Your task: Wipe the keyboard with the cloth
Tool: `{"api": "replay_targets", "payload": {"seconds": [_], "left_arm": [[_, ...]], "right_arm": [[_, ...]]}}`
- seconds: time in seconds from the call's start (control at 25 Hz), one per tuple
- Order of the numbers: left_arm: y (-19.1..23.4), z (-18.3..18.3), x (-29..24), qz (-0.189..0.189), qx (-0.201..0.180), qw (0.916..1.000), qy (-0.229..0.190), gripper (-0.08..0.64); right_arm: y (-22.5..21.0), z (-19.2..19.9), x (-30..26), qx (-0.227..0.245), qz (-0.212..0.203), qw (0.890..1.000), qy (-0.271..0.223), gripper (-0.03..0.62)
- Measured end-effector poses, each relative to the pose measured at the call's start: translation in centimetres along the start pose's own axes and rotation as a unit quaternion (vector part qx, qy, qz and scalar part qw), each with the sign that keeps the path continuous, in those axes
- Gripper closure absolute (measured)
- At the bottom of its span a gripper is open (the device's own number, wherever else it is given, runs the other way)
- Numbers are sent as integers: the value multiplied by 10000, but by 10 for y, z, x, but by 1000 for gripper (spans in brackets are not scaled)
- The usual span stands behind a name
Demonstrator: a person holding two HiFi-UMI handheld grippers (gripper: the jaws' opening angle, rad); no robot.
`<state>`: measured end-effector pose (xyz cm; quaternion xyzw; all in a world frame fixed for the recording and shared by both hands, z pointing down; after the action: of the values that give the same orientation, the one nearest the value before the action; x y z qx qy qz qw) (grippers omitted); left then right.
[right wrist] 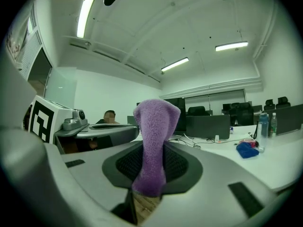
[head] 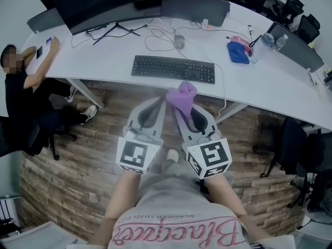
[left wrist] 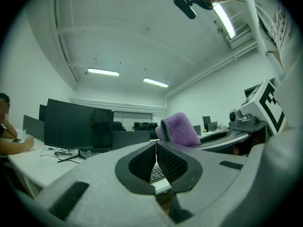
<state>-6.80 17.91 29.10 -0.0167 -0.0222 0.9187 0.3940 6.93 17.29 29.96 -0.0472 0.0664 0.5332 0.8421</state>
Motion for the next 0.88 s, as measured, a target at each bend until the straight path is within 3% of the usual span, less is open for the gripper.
{"api": "replay_targets", "payload": {"seconds": [0.44,0.88], "left_arm": [[51,10,-73,-293,37,9995,122,554],[89,27,-78,-508,184,9977,418,554]], "right_arm": [[-56,-4,-81,151,-257,9994,194,502],[-51,4,-128,41,-507,9975,490,502]]}}
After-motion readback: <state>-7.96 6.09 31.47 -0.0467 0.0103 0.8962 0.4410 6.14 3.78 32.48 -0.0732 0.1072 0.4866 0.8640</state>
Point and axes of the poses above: the fingertips, and each gripper's own axes: x backward along the fingers, y to its left, z out of its underside, the point moved 8 cm from there along x, backward along the fingers, and after that the axes turned 15 degrees about z, right-handed, at the moved point
